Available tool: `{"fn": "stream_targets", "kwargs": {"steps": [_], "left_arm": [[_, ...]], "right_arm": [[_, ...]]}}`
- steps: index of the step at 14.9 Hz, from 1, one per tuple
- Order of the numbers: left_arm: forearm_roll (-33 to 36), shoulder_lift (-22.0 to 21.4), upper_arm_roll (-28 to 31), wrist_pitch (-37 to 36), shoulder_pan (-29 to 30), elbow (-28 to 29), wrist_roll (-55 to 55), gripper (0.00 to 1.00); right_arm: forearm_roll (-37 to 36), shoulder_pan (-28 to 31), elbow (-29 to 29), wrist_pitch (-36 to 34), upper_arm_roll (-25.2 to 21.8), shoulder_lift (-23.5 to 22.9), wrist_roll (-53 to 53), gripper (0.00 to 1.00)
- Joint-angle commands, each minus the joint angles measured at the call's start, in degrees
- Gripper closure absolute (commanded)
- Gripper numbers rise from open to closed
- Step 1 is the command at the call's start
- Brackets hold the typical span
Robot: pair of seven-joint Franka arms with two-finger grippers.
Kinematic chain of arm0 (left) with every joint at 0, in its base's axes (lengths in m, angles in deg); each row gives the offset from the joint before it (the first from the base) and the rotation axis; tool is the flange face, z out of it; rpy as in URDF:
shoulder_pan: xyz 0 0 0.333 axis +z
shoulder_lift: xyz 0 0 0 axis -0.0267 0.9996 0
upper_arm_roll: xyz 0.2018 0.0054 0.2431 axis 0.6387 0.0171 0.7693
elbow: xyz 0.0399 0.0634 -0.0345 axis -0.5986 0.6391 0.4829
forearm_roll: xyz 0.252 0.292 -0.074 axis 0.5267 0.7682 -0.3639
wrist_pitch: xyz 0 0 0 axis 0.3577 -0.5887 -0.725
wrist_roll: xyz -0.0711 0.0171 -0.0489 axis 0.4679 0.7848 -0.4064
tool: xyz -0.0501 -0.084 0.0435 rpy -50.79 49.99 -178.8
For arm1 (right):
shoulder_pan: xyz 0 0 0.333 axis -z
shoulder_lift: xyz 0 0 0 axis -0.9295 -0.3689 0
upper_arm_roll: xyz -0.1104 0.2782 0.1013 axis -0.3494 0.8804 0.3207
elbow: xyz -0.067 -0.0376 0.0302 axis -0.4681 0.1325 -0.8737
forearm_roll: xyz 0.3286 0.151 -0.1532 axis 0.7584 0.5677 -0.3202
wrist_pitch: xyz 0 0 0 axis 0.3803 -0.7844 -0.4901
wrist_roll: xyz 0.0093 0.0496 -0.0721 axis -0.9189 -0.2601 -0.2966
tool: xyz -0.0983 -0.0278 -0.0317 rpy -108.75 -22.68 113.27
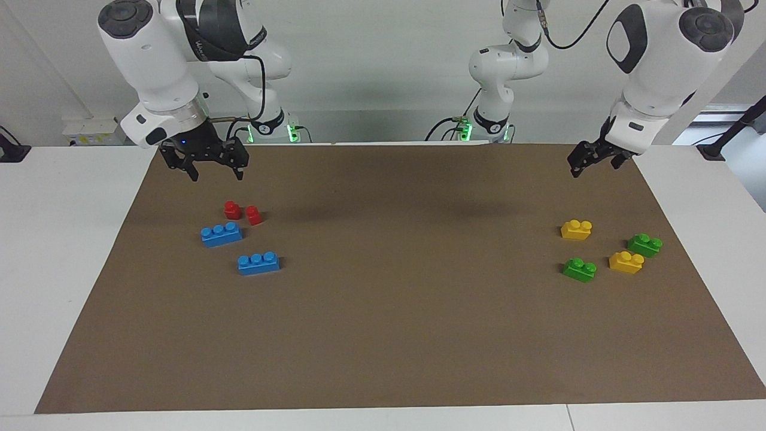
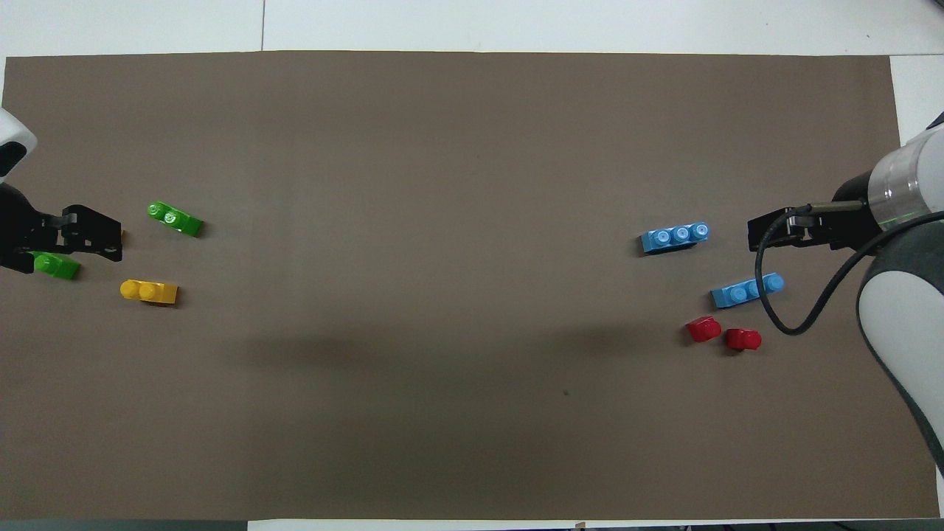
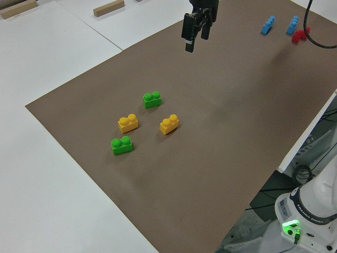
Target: Remove green block with left arm and hold with right
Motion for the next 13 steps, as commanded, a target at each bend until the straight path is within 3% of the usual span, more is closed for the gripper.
{"fn": "stream_targets", "kwargs": {"steps": [1,6,13], "left_arm": [[-2.60,-0.64,0.18,-3.14,0.61,-1.76,-2.64,0.00],[-7.08,-1.70,0.89,-0.16,1.23,-1.67,-2.64,0.00],[-6.74,-1.79,0.54,0.64,1.05,-1.67,-5.63,0.00]], "right_arm": [[-2.10,0.50,0.52,-0.88,0.24,-0.06,-1.54,0.00],[-2.37,0.59,0.52,-0.96,0.24,-0.06,-1.54,0.00],[-2.37,0.59,0.34,-0.70,0.24,0.03,-1.37,0.00]]}}
